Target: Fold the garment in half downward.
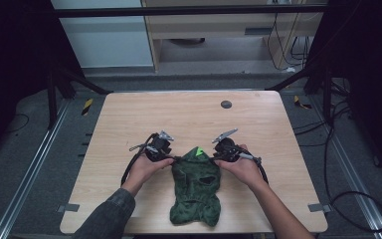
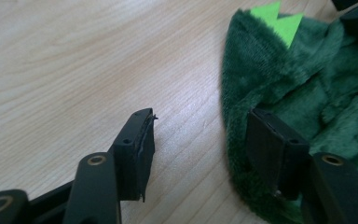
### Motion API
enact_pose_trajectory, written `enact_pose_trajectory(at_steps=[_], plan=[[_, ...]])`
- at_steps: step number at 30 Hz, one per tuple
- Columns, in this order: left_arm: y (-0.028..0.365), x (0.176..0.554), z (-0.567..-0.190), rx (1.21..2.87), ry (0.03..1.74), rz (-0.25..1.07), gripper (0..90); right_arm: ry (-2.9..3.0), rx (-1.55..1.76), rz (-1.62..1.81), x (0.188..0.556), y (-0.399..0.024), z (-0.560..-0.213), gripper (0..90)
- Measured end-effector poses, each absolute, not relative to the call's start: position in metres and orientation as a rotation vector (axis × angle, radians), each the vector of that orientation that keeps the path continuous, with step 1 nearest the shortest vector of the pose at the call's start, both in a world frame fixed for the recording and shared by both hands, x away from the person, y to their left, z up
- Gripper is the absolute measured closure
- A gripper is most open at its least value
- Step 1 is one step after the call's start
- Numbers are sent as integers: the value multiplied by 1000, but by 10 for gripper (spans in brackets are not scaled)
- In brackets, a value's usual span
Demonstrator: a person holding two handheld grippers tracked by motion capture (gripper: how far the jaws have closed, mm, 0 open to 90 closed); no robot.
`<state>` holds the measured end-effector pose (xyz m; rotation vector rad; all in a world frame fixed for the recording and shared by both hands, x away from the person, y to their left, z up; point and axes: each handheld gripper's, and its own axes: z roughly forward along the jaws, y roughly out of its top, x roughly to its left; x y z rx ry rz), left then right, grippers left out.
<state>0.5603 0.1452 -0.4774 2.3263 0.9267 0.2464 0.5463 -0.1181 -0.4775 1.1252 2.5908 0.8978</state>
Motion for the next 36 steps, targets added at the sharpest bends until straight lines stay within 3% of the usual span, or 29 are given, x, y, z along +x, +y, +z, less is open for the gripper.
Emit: enact_pose_trajectory(at_steps=[23,31,36], plan=[[134,555,-484,2344,873,176,548,2666,1035,813,543,-105,-482,635],[132,553,-484,2363,836,148,706,2705,979,763,544,-99,-480,707],[131,552,-483,2375,827,116,811,2724,957,760,545,-97,-479,804]])
